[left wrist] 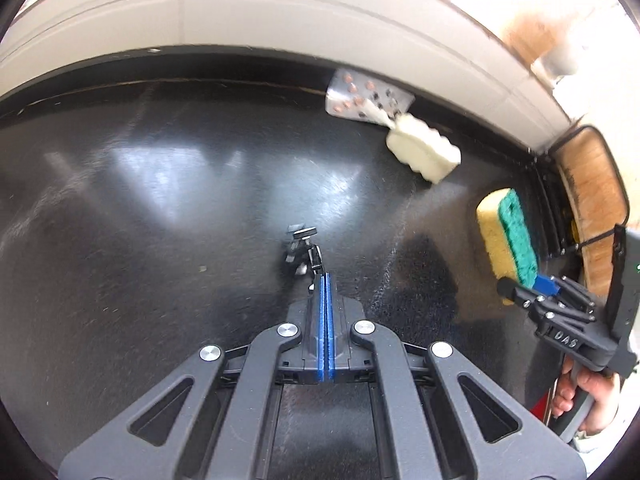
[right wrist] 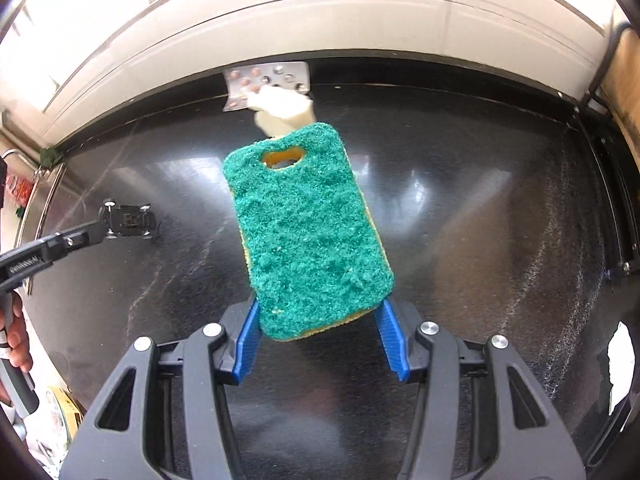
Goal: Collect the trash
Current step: 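Lift the sponge and toy car and carry both over the bin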
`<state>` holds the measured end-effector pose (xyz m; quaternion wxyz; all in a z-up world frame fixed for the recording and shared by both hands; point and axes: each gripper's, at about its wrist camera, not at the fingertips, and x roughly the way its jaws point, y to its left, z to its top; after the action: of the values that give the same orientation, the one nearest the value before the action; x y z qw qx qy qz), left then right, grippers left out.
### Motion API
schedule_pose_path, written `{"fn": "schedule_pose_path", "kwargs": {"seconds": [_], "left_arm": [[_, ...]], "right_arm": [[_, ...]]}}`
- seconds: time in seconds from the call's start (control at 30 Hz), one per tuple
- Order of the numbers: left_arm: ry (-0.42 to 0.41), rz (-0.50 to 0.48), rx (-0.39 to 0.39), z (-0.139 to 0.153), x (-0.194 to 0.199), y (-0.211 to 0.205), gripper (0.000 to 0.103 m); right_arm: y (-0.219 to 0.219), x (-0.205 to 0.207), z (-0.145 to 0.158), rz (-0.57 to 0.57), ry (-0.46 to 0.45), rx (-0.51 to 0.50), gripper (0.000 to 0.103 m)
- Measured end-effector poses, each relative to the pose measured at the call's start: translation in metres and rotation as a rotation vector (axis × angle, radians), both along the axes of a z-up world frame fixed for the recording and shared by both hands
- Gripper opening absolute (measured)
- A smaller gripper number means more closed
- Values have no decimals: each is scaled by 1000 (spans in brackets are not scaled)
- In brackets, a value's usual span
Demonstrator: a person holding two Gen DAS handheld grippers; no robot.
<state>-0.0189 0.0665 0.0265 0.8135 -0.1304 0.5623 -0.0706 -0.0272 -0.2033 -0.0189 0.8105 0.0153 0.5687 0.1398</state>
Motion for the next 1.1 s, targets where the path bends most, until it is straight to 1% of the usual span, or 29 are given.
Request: {"fn": "schedule_pose_path", "kwargs": {"seconds": [0.17,0.3,0.37,0.47,0.83,0.93,1.1], "left_arm": [[-48,51,-19,21,-15,18,0],[-83,82,-5,32,-29,31,0],[-96,85,20,36,-36,34,0],[-119,86,81,40,-45,38,0],[-153,180,123,54,-79,85,0],[-151,222,112,54,-90,99,0],[-145,308,122,55,-120,128,0]], "right_arm": [[23,-6,5,53,-7,-5,52],[42,-8,7,92,-14,1,52],[50,-9,8,107,-16,3,52],[64,-10,7,131,-15,0,52],[121,-19,2,249,0,0,52],[135,-23,2,277,4,0,52],[172,-29,4,360,2,-1,52]]}}
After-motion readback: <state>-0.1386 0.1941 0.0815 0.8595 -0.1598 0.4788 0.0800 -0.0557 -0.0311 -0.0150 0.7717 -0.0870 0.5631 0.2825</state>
